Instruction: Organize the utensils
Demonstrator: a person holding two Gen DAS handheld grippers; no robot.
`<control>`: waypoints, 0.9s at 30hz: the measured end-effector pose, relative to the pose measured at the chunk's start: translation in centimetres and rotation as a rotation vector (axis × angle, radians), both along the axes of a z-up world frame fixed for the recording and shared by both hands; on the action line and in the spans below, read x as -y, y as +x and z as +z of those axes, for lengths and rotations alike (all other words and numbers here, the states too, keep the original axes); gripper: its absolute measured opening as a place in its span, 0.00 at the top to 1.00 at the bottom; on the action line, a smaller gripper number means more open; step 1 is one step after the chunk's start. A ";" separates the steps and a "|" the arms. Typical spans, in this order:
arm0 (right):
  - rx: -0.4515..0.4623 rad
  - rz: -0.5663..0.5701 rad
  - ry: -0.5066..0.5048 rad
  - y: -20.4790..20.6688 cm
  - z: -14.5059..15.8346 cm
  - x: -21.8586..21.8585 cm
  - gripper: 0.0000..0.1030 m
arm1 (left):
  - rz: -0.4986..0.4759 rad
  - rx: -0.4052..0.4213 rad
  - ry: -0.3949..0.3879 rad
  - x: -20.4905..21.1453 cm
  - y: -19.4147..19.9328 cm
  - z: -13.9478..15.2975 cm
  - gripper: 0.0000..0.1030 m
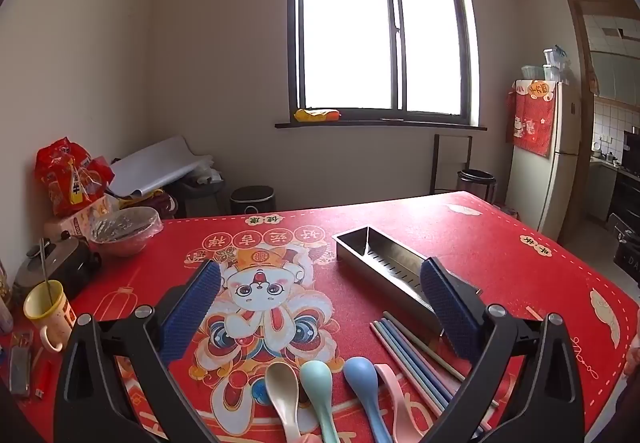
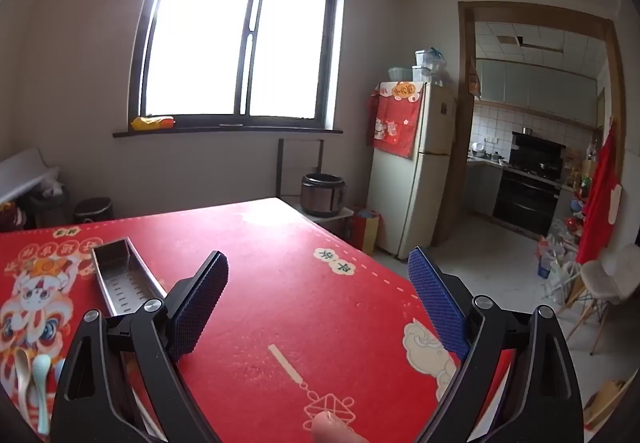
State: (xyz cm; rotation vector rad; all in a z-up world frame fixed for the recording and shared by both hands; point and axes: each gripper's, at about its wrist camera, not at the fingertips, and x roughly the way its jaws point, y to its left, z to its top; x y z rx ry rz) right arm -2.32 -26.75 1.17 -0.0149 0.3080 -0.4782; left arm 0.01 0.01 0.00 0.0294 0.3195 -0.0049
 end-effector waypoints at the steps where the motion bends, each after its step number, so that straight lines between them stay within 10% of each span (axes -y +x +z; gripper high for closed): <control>1: 0.000 0.001 0.000 0.0 0.0 0.0 0.14 | 0.002 0.001 0.001 0.0 0.0 0.0 0.05; 27: -0.015 0.000 0.005 -0.3 0.0 0.5 0.14 | -0.005 -0.005 0.010 0.5 -0.4 -0.1 0.05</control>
